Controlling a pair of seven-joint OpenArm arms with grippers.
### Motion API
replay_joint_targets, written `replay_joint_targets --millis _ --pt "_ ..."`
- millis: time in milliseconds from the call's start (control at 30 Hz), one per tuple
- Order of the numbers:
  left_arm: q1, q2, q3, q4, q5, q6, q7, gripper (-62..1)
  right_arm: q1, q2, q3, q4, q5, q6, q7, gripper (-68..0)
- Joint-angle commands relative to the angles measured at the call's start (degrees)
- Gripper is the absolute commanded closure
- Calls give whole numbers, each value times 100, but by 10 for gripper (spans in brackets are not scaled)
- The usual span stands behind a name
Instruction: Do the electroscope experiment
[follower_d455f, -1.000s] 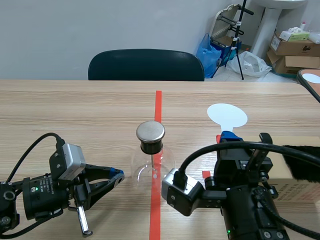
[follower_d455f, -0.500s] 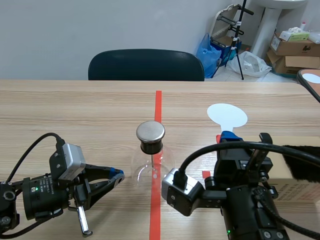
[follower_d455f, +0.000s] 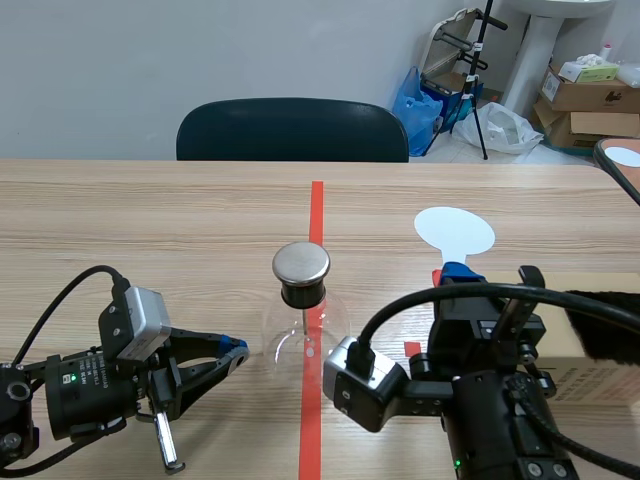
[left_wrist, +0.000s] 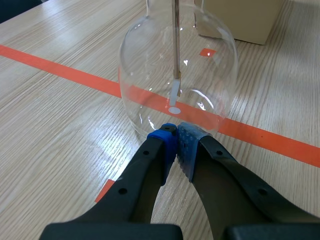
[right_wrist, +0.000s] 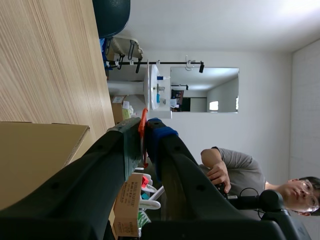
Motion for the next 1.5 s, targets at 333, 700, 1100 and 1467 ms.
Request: replay_joint_targets --millis 333,700,1100,1467 --pt "0 -2 -2 50 -76 33 -66 -31 66 28 13 101 -4 -61 -24 -11" --pt "0 -2 -2 50 -76 33 -66 -32 66 28 13 101 -4 -61 -22 -11" --pt "0 -2 -2 50 -74 33 -66 -31 66 28 13 101 -4 -61 -22 -11" --pt "0 -2 -2 50 -74 33 -66 -31 68 28 13 101 -4 -61 330 -11"
